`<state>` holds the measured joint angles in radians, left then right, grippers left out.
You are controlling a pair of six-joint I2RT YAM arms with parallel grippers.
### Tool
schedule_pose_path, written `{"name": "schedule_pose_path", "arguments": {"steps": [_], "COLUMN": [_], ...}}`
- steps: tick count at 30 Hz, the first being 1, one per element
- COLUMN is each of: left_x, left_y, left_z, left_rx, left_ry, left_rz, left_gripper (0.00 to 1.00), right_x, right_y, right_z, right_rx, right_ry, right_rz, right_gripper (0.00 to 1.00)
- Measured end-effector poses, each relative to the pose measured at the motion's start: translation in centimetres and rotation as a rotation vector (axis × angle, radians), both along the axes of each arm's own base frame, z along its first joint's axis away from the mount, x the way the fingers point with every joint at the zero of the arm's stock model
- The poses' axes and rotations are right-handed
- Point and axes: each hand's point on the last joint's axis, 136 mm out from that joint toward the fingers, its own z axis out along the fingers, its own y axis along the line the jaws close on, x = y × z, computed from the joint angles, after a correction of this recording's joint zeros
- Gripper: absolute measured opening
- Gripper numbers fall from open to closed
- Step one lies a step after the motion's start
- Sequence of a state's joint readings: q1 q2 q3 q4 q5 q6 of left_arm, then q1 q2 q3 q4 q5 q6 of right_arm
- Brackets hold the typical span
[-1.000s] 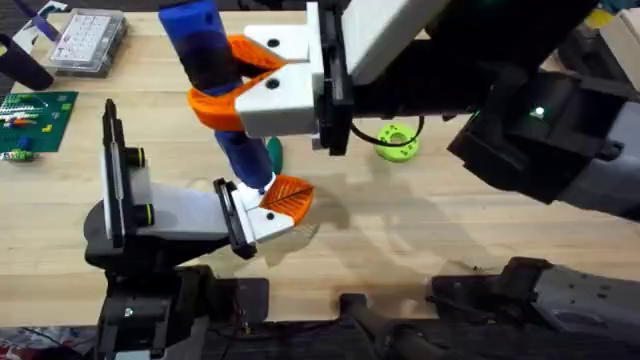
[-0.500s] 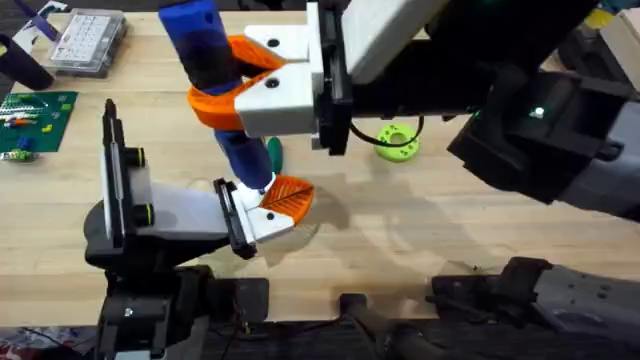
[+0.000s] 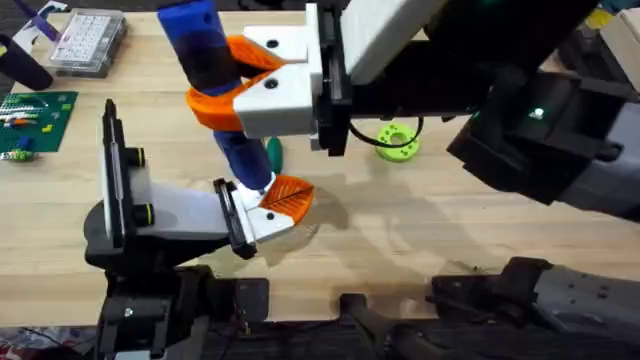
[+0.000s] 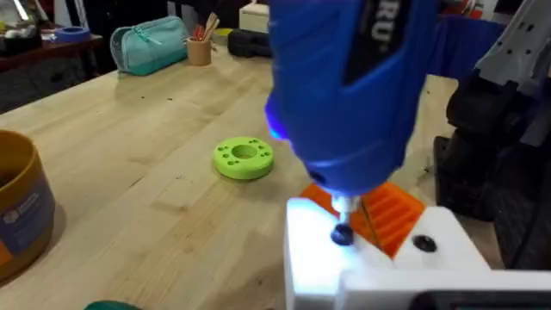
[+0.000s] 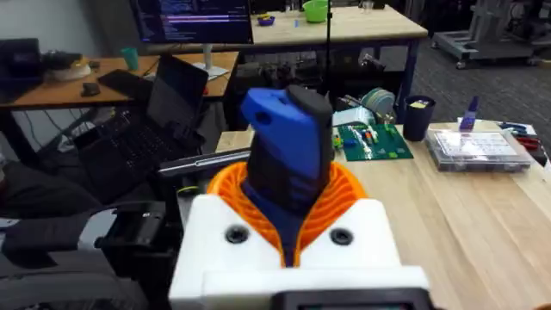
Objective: Pick up the gripper from the table and insert it into the empty holder that is missing its gripper. Then pick up a screw, insert it into the mounting hole, and use the screwdriver to tighten it. Finally, clean up the table by picking up the vegetable and placing it into the bucket.
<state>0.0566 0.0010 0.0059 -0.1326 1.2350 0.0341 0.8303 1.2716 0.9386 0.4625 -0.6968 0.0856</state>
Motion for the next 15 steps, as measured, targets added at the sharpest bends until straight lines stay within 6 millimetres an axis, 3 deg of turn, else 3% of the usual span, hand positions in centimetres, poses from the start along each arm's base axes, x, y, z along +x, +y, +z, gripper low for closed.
{"name": "schedule_pose_path", "arguments": {"steps": [15], "left_x": [0.0], "left_y": [0.0], "left_z": [0.0], "left_rx": [0.0], "left_ry": [0.0], "left_rz": [0.0], "left_gripper": [0.016], "right_x": [-0.01], "right_y": [-0.01], "right_z": [0.45], "right_rx": [0.017], "right_ry": [-0.016], "right_rz": [0.0], "right_gripper": [0.044]}}
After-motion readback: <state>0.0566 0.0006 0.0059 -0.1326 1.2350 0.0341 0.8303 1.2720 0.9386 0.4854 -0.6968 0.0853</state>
